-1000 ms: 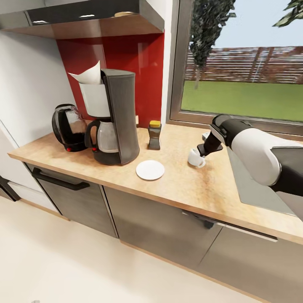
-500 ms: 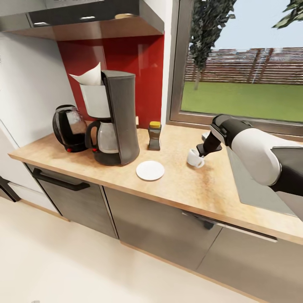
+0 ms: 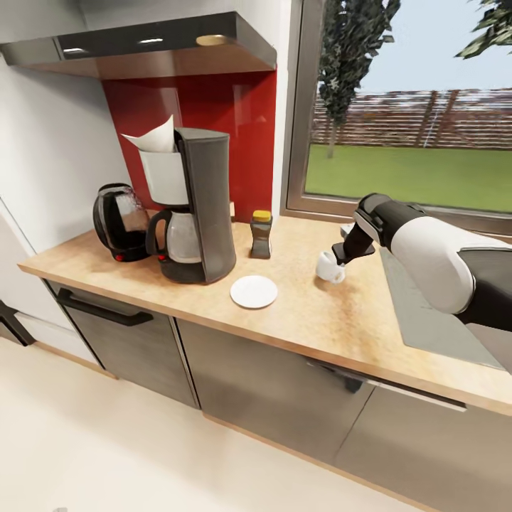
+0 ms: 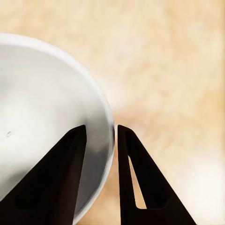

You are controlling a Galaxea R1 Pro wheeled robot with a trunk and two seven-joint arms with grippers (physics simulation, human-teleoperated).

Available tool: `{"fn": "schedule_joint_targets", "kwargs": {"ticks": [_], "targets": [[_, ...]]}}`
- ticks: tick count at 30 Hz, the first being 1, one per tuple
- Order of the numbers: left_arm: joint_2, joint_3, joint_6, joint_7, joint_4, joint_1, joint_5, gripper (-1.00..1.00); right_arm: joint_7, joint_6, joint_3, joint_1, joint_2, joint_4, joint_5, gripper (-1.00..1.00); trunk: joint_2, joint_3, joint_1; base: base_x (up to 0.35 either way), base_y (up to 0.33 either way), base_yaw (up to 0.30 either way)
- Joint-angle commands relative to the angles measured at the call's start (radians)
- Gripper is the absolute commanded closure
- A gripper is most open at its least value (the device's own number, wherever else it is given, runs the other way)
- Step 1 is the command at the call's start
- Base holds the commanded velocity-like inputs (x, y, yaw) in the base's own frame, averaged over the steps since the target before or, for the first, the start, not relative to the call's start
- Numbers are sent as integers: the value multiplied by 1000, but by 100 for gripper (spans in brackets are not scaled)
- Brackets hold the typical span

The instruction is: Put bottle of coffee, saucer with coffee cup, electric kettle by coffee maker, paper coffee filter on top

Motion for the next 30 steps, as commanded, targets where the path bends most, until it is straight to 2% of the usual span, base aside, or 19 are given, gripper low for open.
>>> {"fn": "schedule_joint_targets", "kwargs": {"ticks": [1, 12, 24, 30], "targets": [[0, 8, 10, -4, 0, -1, -2, -100, 11, 1, 1, -1, 0, 0, 9, 100, 0, 1, 0, 0, 0, 0], [1, 8, 11, -5, 0, -1, -2, -100, 11, 2, 3, -1, 14, -5, 8, 100, 0, 16, 0, 0, 0, 0], [2, 8, 11, -5, 0, 0, -2, -100, 11, 2, 4, -1, 15, -10, 8, 100, 0, 17, 0, 0, 0, 0], [2, 8, 11, -5, 0, -1, -2, -100, 11, 2, 5, -1, 24, -10, 8, 100, 0, 17, 0, 95, 130, 0]]}}
